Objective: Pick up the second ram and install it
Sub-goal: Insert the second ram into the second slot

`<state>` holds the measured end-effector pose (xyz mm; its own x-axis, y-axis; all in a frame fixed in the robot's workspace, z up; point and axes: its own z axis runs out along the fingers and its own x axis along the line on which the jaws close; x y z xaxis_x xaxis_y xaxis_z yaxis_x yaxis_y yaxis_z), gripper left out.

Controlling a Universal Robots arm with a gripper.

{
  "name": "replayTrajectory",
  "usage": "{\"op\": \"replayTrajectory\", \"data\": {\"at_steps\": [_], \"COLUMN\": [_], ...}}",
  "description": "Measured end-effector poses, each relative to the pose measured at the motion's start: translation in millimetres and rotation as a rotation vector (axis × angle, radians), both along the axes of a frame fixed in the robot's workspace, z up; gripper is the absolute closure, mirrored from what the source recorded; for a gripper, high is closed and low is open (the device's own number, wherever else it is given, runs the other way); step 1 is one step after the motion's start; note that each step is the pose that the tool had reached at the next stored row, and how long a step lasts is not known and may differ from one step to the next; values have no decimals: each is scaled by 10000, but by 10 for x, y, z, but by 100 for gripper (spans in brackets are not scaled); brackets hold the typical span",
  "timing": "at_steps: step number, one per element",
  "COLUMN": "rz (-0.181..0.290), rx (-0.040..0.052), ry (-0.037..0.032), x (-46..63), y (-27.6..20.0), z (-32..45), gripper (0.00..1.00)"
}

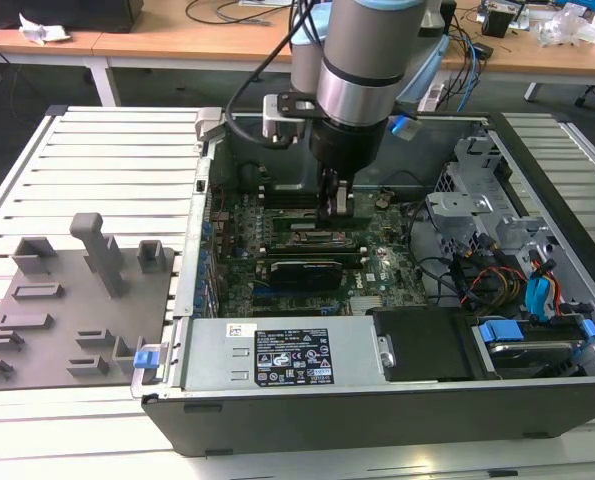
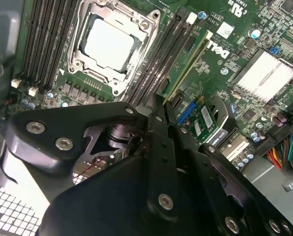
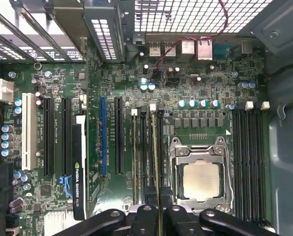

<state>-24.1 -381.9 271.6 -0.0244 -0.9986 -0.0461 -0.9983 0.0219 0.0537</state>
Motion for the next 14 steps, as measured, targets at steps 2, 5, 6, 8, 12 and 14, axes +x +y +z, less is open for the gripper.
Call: {"op": "replayTrajectory", "data": {"at_steps": [2,5,6,8,12,14], "rz": [-1,-1,-2,-1,-1,0], "rx": [0,-1,0,1,0,2], "ry": [0,0,0,0,0,-1], "x": [-3,-7,-9,-15,-61,-61], "y": [1,2,2,2,5,5], "z": [-19,-42,-46,-63,-103,-162], "gripper": [86,86,86,86,86,86]}}
